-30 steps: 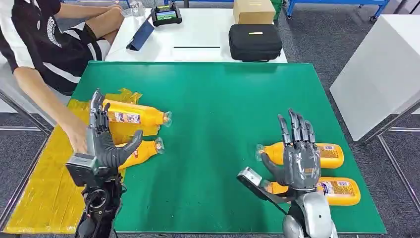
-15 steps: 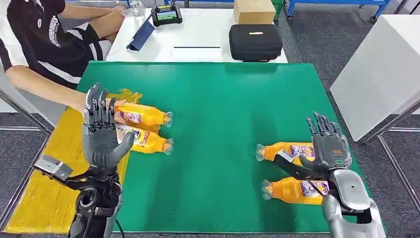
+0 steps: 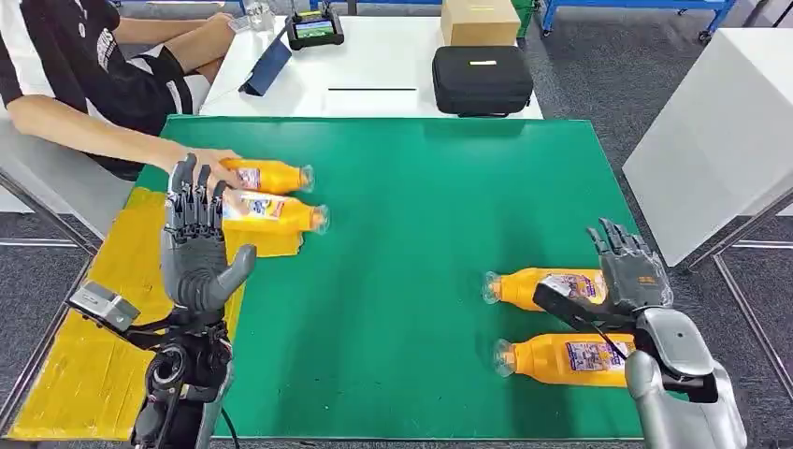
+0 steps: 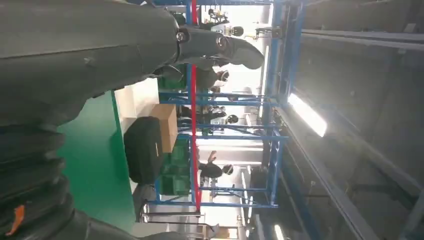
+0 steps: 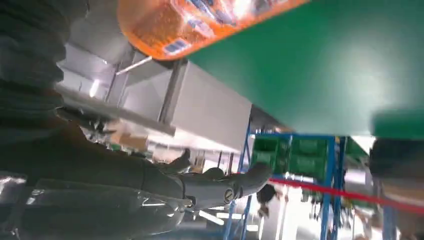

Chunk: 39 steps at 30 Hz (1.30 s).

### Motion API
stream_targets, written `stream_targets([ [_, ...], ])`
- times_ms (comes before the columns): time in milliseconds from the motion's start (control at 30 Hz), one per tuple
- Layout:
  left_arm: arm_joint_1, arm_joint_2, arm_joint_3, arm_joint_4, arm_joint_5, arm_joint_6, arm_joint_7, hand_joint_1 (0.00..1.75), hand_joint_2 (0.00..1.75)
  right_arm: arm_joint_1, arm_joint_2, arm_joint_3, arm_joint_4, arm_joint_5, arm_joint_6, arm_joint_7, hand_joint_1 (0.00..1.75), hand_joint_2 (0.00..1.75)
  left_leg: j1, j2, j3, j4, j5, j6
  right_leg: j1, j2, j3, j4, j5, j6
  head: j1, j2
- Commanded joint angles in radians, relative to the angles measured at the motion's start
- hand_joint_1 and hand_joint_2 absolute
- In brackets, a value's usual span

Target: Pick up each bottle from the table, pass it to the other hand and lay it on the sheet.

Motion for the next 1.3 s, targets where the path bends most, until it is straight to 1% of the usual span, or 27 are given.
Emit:
stream_targets([
  [33,-0.049,0.016,0.028,0.128,0.042,0.005,0.007,0.0,1.75,-0.176,-0.033,0.051,0.317,0.007,0.028,0.009,0.0,1.75,0.001,0.004,0.006,-0.001,-0.001,-0.004,0.001,0.002,0.005,-0.002,0.0,0.0,0.0,0.0],
  [133,-0.049,0.018,0.026,0.136,0.049,0.004,0.007,0.0,1.75,-0.205,-0.034,0.063,0.397,-0.016,0.032,0.004,0.0,1.75,0.0,0.003,0.004,-0.001,-0.001,-0.003,0.0,0.001,0.003,-0.002,0.0,0.001,0.0,0.0],
  [233,-0.042,0.025,0.021,0.16,0.055,0.009,0.002,0.0,1.75,-0.202,-0.044,0.074,0.455,-0.042,0.059,0.001,0.0,1.75,0.001,0.002,0.006,-0.001,-0.002,-0.004,0.0,0.001,0.005,-0.002,0.0,0.0,0.0,0.0],
  [267,-0.041,0.025,0.021,0.165,0.057,0.01,-0.001,0.0,1.75,-0.212,-0.048,0.083,0.484,-0.036,0.068,0.01,0.0,1.75,0.001,0.001,0.004,-0.002,-0.001,-0.003,0.0,0.0,0.004,-0.002,0.0,0.0,0.0,0.0],
  [367,-0.04,0.026,0.021,0.167,0.057,0.011,-0.001,0.0,1.75,-0.219,-0.049,0.087,0.499,-0.033,0.071,0.016,0.0,1.75,0.001,0.002,0.006,-0.002,-0.001,-0.004,0.001,0.0,0.005,-0.002,0.0,0.0,0.0,0.0],
  [433,-0.041,0.026,0.021,0.167,0.057,0.011,-0.001,0.0,1.75,-0.222,-0.049,0.087,0.5,-0.033,0.071,0.016,0.0,1.75,0.0,0.001,0.004,-0.001,-0.001,-0.004,0.0,0.0,0.003,-0.001,0.0,0.0,0.0,0.0],
  [467,-0.043,0.025,0.025,0.169,0.059,0.015,0.0,0.0,1.75,-0.238,-0.049,0.096,0.525,-0.028,0.079,0.024,0.0,1.75,0.0,0.0,0.002,-0.001,0.0,-0.002,-0.001,0.0,0.002,-0.001,0.0,0.001,0.0,0.0],
  [533,-0.046,0.025,0.028,0.176,0.064,0.02,0.005,0.0,1.75,-0.266,-0.046,0.102,0.57,-0.029,0.083,0.026,0.0,1.75,0.001,0.003,0.004,0.0,-0.002,-0.004,0.0,0.001,0.004,-0.001,0.0,0.0,0.0,0.0],
  [600,-0.047,0.024,0.03,0.18,0.066,0.022,0.007,0.0,1.75,-0.3,-0.04,0.108,0.624,-0.024,0.083,0.034,0.0,1.75,0.0,0.002,0.002,0.0,-0.001,-0.002,-0.001,0.001,0.002,-0.001,0.0,0.001,0.0,0.0],
  [667,-0.05,0.023,0.029,0.186,0.066,0.024,0.01,0.0,1.75,-0.326,-0.037,0.116,0.687,-0.025,0.078,0.031,0.0,1.75,0.001,0.003,0.004,-0.001,-0.001,-0.004,0.0,0.001,0.004,-0.001,0.0,0.0,0.0,0.0],
  [767,-0.05,0.024,0.026,0.188,0.067,0.026,0.013,0.0,1.75,-0.331,-0.035,0.12,0.733,-0.04,0.085,0.016,0.0,1.75,0.001,0.001,0.004,-0.001,0.0,-0.003,0.0,-0.001,0.004,-0.002,0.0,0.001,0.0,0.0],
  [833,-0.05,0.025,0.025,0.191,0.069,0.029,0.017,0.0,1.75,-0.331,-0.037,0.128,0.751,-0.048,0.096,0.012,0.0,1.75,0.002,0.001,0.006,-0.001,-0.001,-0.005,0.001,-0.002,0.006,-0.002,0.0,0.0,0.0,0.0],
  [900,-0.053,0.024,0.023,0.194,0.07,0.03,0.022,0.0,1.75,-0.33,-0.04,0.138,0.773,-0.055,0.107,0.012,0.0,1.75,0.001,-0.001,0.005,-0.001,0.0,-0.003,0.0,-0.002,0.005,-0.002,0.0,0.0,0.0,0.0],
  [1033,-0.052,0.02,0.022,0.19,0.068,0.033,0.035,0.0,1.75,-0.326,-0.027,0.141,0.783,-0.056,0.089,0.025,0.0,1.75,0.001,-0.002,0.007,-0.001,0.0,-0.003,0.001,-0.003,0.008,-0.003,0.0,0.0,0.0,0.0],
  [1100,-0.053,0.022,0.02,0.193,0.067,0.033,0.036,0.0,1.75,-0.325,-0.021,0.145,0.787,-0.049,0.076,0.038,0.09,1.75,0.001,-0.002,0.008,-0.001,0.0,-0.003,0.001,-0.003,0.009,-0.003,0.0,0.0,0.0,0.0],
  [1133,-0.053,0.022,0.02,0.193,0.067,0.033,0.036,0.0,1.75,-0.325,-0.021,0.145,0.787,-0.049,0.076,0.038,0.09,1.75,0.002,-0.001,0.009,-0.001,0.0,-0.004,0.002,-0.003,0.01,-0.003,0.0,0.0,0.0,0.0],
  [1167,-0.055,0.023,0.019,0.197,0.067,0.033,0.037,0.0,1.75,-0.327,-0.018,0.148,0.791,-0.045,0.074,0.042,0.47,1.75,0.002,-0.001,0.008,-0.001,0.0,-0.003,0.002,-0.003,0.009,-0.003,0.0,0.0,0.0,0.0],
  [1200,-0.055,0.024,0.018,0.198,0.067,0.033,0.037,0.0,1.75,-0.326,-0.018,0.148,0.793,-0.044,0.072,0.044,0.93,1.75,0.002,-0.001,0.009,-0.001,0.0,-0.004,0.002,-0.003,0.01,-0.003,0.001,0.0,0.0,0.0],
  [1233,-0.055,0.025,0.017,0.201,0.066,0.033,0.037,0.0,1.75,-0.326,-0.017,0.149,0.795,-0.043,0.07,0.045,1.45,1.75,0.001,-0.002,0.01,-0.002,0.0,-0.003,0.001,-0.003,0.01,-0.003,0.001,0.0,0.0,0.0],
  [1300,-0.056,0.025,0.015,0.204,0.066,0.033,0.037,0.0,1.75,-0.324,-0.017,0.148,0.801,-0.043,0.072,0.045,1.57,1.75,0.002,-0.002,0.01,-0.001,0.0,-0.003,0.002,-0.003,0.011,-0.003,0.0,0.0,0.0,0.0],
])
